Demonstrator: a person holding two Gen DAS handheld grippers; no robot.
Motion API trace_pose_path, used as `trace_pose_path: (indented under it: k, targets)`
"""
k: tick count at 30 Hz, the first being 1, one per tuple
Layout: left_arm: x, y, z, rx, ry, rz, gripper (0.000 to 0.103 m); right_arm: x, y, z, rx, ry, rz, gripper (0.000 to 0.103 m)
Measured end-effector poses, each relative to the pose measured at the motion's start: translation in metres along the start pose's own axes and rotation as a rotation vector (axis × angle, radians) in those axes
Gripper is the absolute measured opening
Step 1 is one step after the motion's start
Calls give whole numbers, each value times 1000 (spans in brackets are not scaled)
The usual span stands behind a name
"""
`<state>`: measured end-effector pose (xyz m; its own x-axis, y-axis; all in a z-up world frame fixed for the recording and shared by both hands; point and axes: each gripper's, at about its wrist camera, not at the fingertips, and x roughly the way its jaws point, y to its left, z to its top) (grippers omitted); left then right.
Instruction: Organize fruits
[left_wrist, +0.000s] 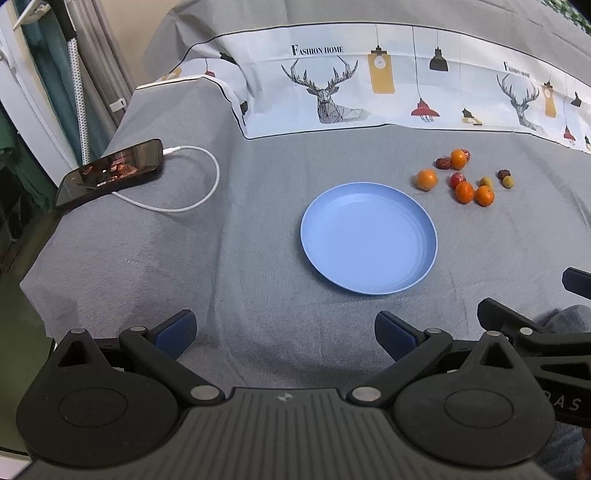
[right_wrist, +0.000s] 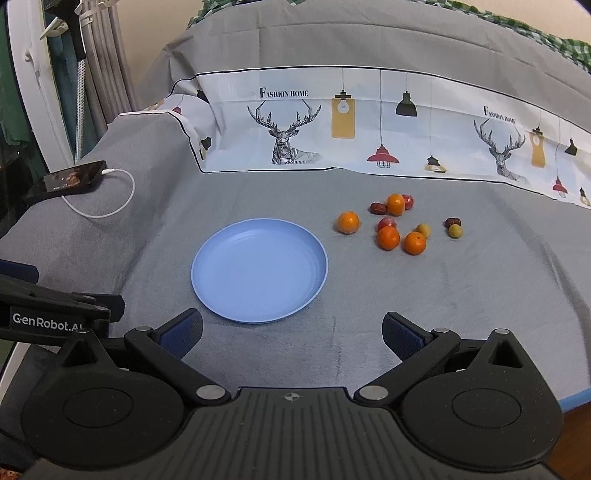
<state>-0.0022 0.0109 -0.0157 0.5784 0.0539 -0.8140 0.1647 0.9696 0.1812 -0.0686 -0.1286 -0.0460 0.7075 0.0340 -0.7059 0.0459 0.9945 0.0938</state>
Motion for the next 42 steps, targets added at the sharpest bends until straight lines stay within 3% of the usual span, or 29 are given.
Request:
trace_pose_path:
  k: [7,15,21,25,28,34,38,42]
  targets:
    - [21,-11,14,7,47,-41,103,16,-20,-1,84,-9,-19,103]
    - [45,-39,53,3,14,-112,103,51,-69,-2,206,-32,-159,103]
    - [89,-90,110,138,25,-137,103,102,-117,9,253,-62,-314,103]
    - [142,-135,147,256,30,-148,103,157,-149,21,239,-53,-403,103]
    - [190,-165,172,297,75,-231,103,201,-166,28,227,-16,-412,102]
    - [270,-209,196,404,96,-263,103,272,-185,33,200,35,-339,102]
    - [310,-223,202,469,139,-271,103,282,-189,35,191,-54,-330,102]
    - [321,-222,203,439,156,-299,103,282,-185,32,179,-79,-350,102]
